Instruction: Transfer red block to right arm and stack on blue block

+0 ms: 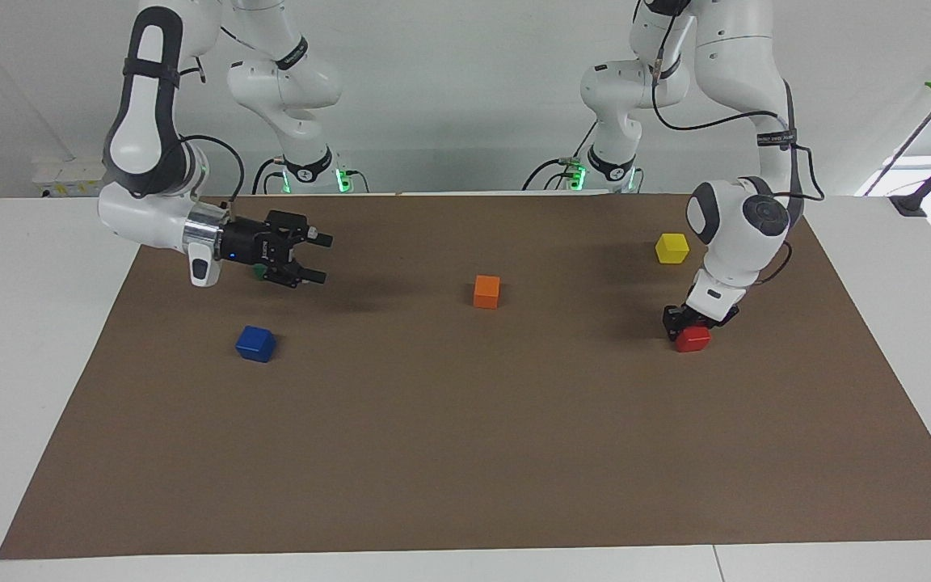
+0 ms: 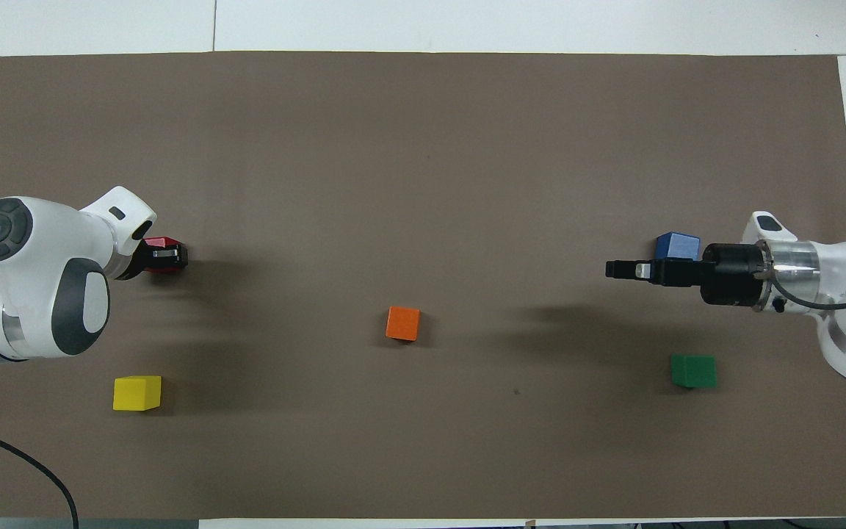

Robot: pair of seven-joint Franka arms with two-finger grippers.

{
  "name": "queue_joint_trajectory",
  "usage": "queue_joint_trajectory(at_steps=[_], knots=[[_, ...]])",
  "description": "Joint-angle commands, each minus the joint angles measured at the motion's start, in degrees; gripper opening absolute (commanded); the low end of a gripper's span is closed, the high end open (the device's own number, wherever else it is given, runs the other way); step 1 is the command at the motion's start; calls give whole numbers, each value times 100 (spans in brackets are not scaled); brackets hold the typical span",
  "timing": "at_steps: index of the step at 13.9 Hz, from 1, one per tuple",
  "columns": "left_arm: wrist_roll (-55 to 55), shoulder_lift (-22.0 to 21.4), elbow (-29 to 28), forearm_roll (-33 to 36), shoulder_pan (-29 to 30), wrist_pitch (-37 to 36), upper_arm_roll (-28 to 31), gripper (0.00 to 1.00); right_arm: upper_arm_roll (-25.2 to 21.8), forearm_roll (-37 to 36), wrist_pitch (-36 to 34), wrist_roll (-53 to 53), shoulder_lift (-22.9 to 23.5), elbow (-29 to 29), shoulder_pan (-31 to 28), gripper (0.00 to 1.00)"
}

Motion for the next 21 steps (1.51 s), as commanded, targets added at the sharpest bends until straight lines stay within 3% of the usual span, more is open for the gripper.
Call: queue_joint_trajectory(at_steps=[1, 4, 10, 14, 16, 18, 21], knots=[[-24, 25, 767, -589, 23, -1130, 23, 0, 22, 681, -736, -622, 682, 43, 199, 100], [-1135, -141, 1498, -944, -65, -2503, -3, 0, 22, 1471, -1456, -605, 971, 43, 542, 100], [-3834, -1231, 1491, -1761, -635, -3516, -135, 0, 31, 2843, -2634, -578, 1446, 16, 1236, 100], [-5311, -1776, 1499, -2508, -925, -3807, -144, 0, 249, 3668, -3285, -552, 1692, 8, 1571, 100], [-6539, -1804, 1508, -2693, -1119, -3755, -267, 0, 574, 4125, -3383, -430, 1772, -80, 1580, 100], [-7107, -1882, 1438, -3026, -1277, -3694, -451, 0, 698, 4495, -3383, -123, 1763, -150, 1659, 100], [-8394, -1962, 1341, -4106, -1339, -3597, -522, 0, 734, 4996, -3392, 107, 1833, -230, 1904, 100]])
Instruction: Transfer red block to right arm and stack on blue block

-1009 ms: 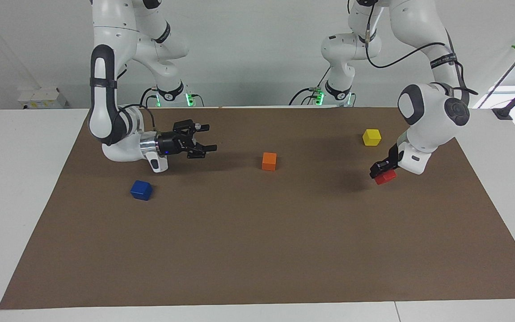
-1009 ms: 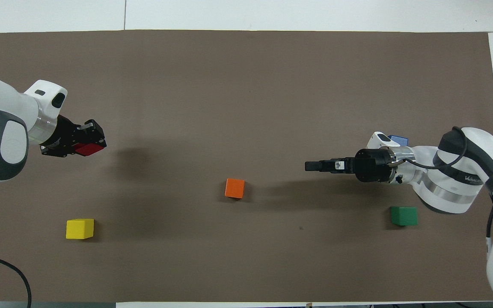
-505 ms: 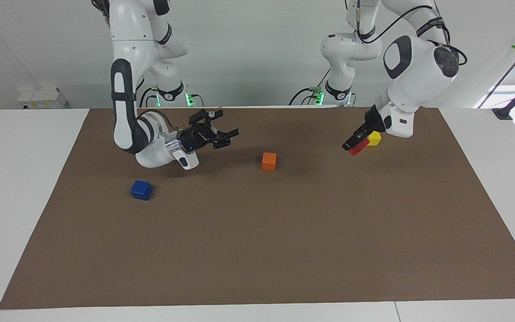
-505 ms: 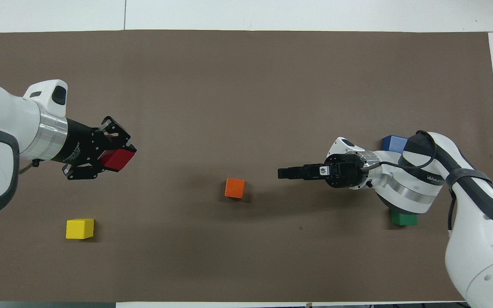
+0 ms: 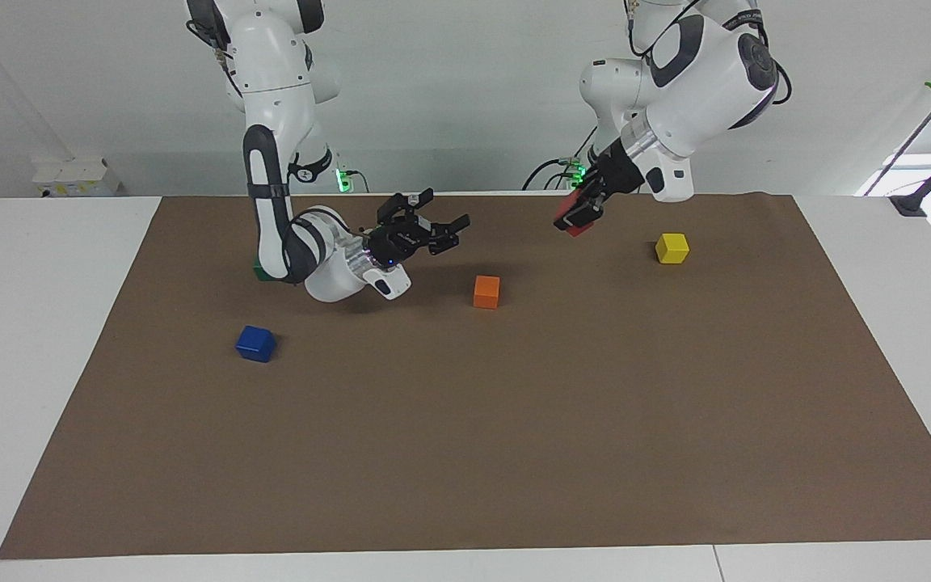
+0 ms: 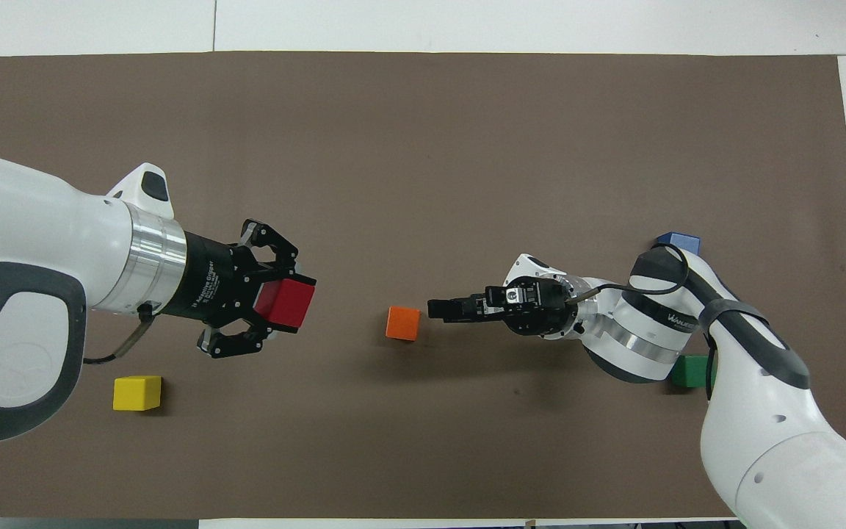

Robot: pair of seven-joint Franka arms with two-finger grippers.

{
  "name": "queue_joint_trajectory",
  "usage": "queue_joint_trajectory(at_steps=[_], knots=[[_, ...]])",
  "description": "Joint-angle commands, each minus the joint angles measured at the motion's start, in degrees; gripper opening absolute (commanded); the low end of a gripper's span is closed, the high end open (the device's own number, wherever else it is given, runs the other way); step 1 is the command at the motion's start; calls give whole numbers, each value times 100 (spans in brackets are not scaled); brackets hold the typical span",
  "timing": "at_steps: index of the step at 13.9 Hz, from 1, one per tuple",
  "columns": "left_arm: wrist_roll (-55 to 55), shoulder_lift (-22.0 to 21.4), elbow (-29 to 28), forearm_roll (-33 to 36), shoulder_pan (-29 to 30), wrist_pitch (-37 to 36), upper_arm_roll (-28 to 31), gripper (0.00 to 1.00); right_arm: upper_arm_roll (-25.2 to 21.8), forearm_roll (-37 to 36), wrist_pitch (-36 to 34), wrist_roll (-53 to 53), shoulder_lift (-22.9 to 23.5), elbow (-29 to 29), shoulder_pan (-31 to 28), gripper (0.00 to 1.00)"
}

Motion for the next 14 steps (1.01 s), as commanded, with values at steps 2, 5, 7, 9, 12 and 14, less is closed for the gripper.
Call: queue_joint_trajectory(at_steps=[2, 5, 7, 9, 12, 14], knots=[[-1696, -184, -189, -557, -389, 371, -162, 0, 26, 617, -354, 150, 257, -126, 318, 100], [-2918, -167, -197, -557, -925, 1302, -224, 0, 26, 776, -531, 150, 390, -117, 469, 100], [-3246, -149, -215, -557, -1040, 1716, -233, 0, 26, 776, -488, 150, 399, -117, 521, 100], [-3247, -210, -434, -557, -1172, 1893, -233, 0, 78, 794, -514, 150, 390, -117, 530, 100], [-3273, -351, -680, -557, -1217, 1902, -233, 0, 394, 1250, -444, 159, 372, -82, 617, 100], [-3535, -439, -873, -557, -1366, 2051, -233, 0, 395, 1295, -409, 151, 372, -64, 662, 100]])
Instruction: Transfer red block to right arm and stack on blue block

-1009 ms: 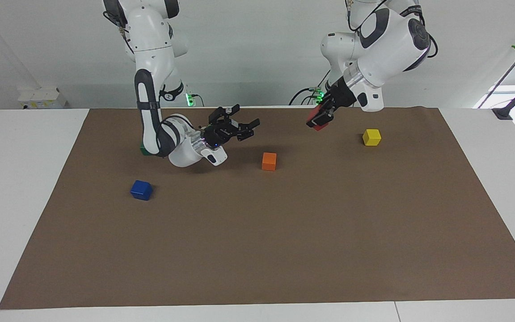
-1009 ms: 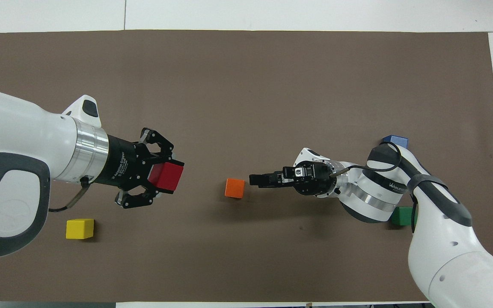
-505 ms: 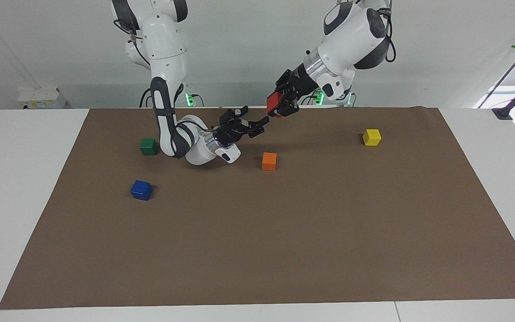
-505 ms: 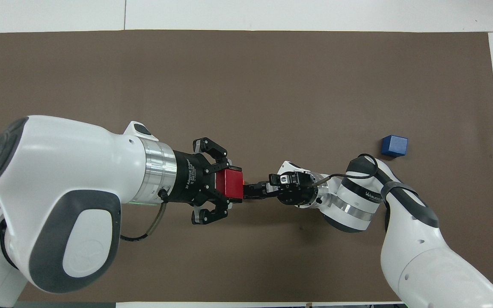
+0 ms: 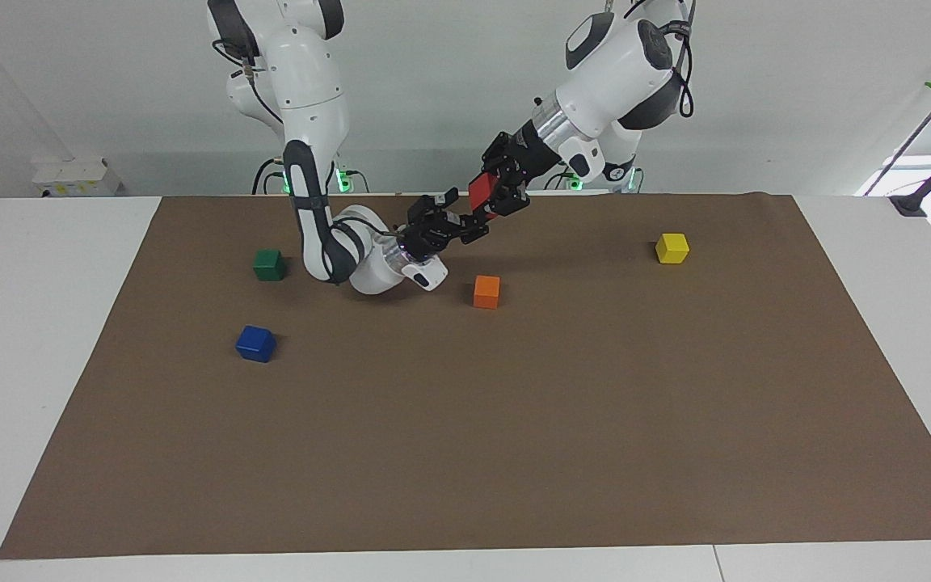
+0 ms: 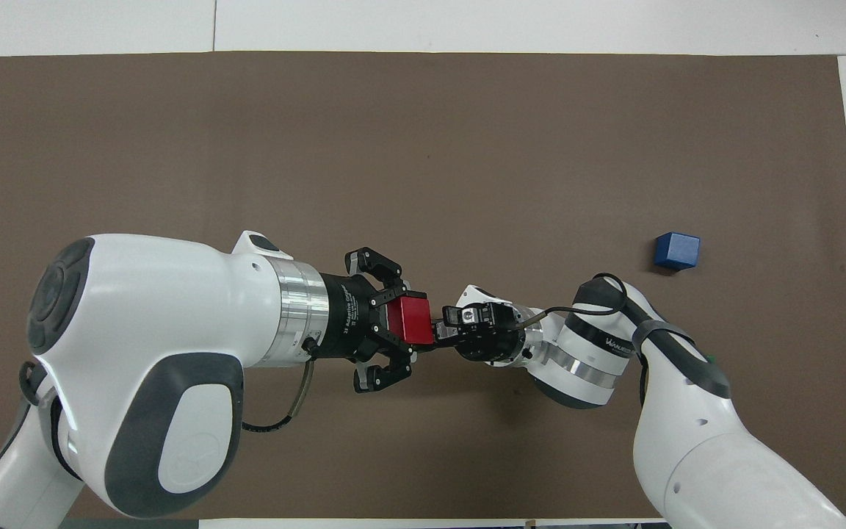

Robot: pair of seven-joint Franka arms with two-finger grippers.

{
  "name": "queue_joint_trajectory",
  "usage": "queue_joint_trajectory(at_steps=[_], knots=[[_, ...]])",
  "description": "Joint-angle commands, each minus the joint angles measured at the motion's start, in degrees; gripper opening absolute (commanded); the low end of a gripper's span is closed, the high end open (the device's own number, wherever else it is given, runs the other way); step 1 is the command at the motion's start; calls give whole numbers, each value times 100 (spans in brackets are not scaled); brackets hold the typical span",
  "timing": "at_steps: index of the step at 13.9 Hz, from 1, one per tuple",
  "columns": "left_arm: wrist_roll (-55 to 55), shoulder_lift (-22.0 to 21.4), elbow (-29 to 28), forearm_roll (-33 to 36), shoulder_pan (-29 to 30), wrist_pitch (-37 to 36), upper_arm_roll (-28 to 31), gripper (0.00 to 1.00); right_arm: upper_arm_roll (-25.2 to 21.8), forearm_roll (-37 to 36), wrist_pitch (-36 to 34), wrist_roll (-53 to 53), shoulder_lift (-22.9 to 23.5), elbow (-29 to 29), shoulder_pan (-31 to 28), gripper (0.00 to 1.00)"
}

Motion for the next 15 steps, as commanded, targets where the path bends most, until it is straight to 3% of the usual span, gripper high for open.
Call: queue_joint_trajectory(at_steps=[1, 2, 3, 4, 6, 10, 11, 12, 13, 15], knots=[[-544, -350, -486, -122, -230, 420, 62, 0, 27, 156, 42, 46, -42, 7, 55, 100], [-712, -376, -556, -113, -299, 465, 71, 0, 27, 165, 42, 45, -42, 7, 90, 100], [-723, -394, -575, -122, -309, 465, 71, 0, 27, 165, 51, 45, -42, -1, 90, 92], [-723, -394, -575, -122, -300, 465, 71, 0, 19, 165, 68, 45, -33, -1, 99, 74], [-731, -402, -575, -113, -300, 413, 71, 0, 10, 147, 304, 28, -68, -28, 90, 0], [-653, -403, -584, -104, -309, 395, 71, 0, 10, 94, 560, -7, -138, -28, 99, 0], [-626, -403, -584, -104, -309, 395, 71, 17, 10, 86, 569, -7, -182, -28, 99, 0], [-652, -394, -566, -87, -318, 404, 71, 71, 10, 86, 569, 1, -191, -19, 90, 0], [-678, -359, -488, -26, -318, 386, 62, 100, 10, 86, 569, -7, -191, -19, 90, 0], [-609, -411, -487, 10, -300, 273, 80, 100, 10, 86, 569, 1, -209, -10, 90, 0]])
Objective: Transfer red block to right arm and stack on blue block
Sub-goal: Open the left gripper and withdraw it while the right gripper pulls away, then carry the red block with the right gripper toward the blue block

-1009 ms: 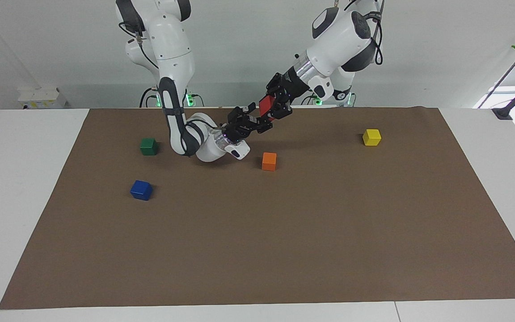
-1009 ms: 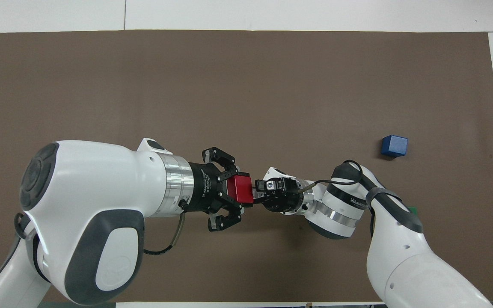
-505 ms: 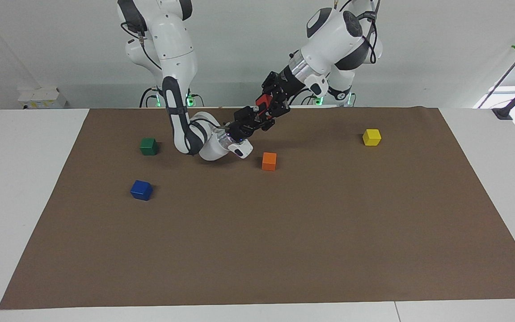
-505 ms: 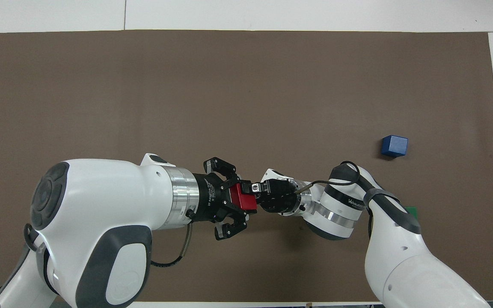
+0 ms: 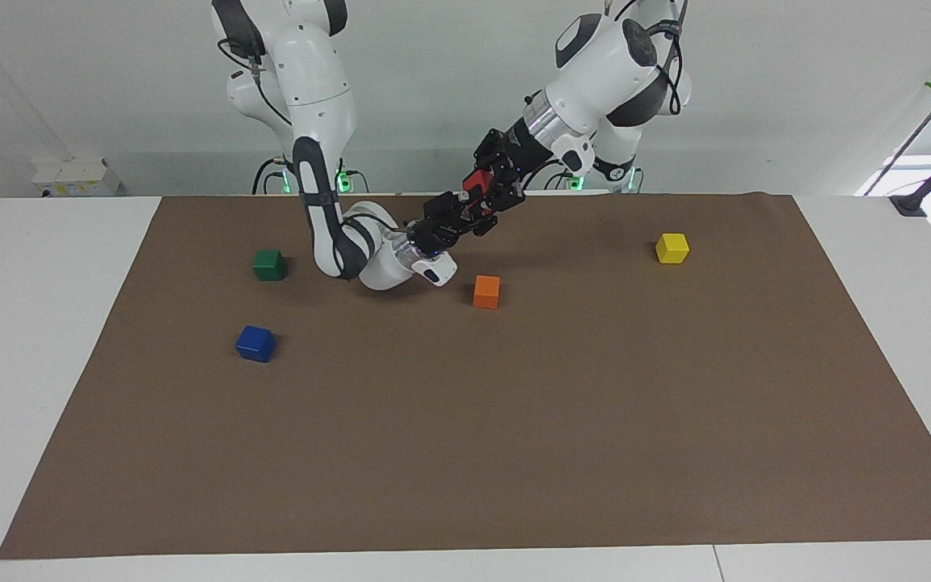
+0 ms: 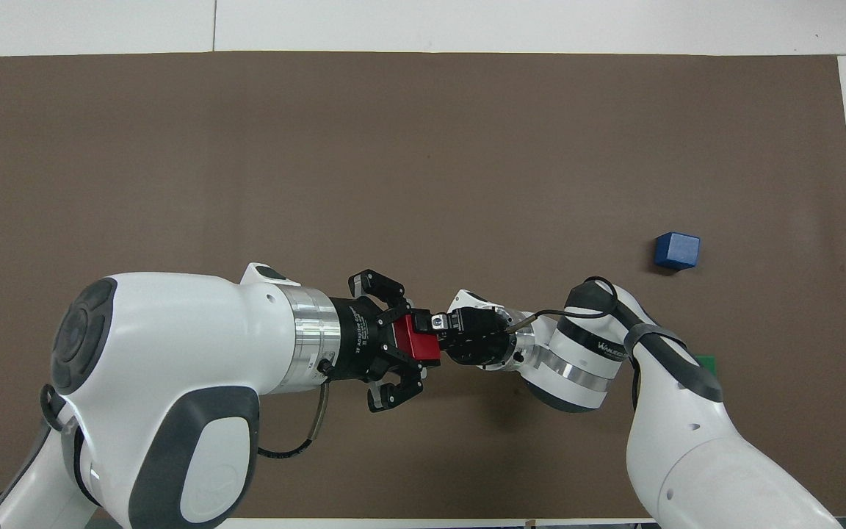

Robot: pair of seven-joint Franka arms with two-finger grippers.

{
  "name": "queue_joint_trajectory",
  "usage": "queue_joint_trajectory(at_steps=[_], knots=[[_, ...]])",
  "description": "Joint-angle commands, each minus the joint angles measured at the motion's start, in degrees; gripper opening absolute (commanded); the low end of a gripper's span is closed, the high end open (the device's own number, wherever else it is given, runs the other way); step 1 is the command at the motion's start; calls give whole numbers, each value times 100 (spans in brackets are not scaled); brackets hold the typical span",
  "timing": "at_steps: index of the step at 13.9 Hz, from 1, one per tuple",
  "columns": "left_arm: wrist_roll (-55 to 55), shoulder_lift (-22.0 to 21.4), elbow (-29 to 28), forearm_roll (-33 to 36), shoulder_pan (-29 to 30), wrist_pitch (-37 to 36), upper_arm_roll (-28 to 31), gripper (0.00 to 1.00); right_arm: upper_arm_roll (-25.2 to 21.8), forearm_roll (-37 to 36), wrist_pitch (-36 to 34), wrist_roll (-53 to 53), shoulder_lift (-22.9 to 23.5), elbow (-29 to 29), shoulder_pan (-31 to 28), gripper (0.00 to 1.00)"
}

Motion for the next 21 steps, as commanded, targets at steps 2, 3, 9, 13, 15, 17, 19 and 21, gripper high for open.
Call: queue_joint_trajectory(at_steps=[2, 3, 9, 13, 15, 17, 19, 21], knots=[[60, -307, -7, 46, -5, -415, 81, 100, -7, 45, 358, -31, -168, 0, 5, 0], [131, -403, 20, 46, 13, -600, 116, 100, -7, 45, 376, -22, -203, 0, -12, 0], [1542, -633, 204, 808, 1197, -1787, 151, 100, -34, -226, 832, 389, -563, 228, -249, 0], [3694, -642, 134, 1266, 2533, -1938, 160, 100, -34, -648, 1324, 733, -845, 403, -540, 0], [4863, -624, 125, 1783, 2781, -1894, 151, 100, -34, -841, 1640, 908, -985, 483, -662, 0], [6075, -519, 117, 2546, 2869, -1894, 151, 100, -34, -1131, 2017, 1224, -1187, 579, -812, 0], [7253, -379, 125, 3163, 3027, -1920, 151, 100, -34, -1473, 2544, 1637, -1485, 659, -944, 0], [8554, -229, 256, 3682, 3116, -1973, 151, 100, -34, -1737, 3133, 2181, -1845, 755, -988, 0]])
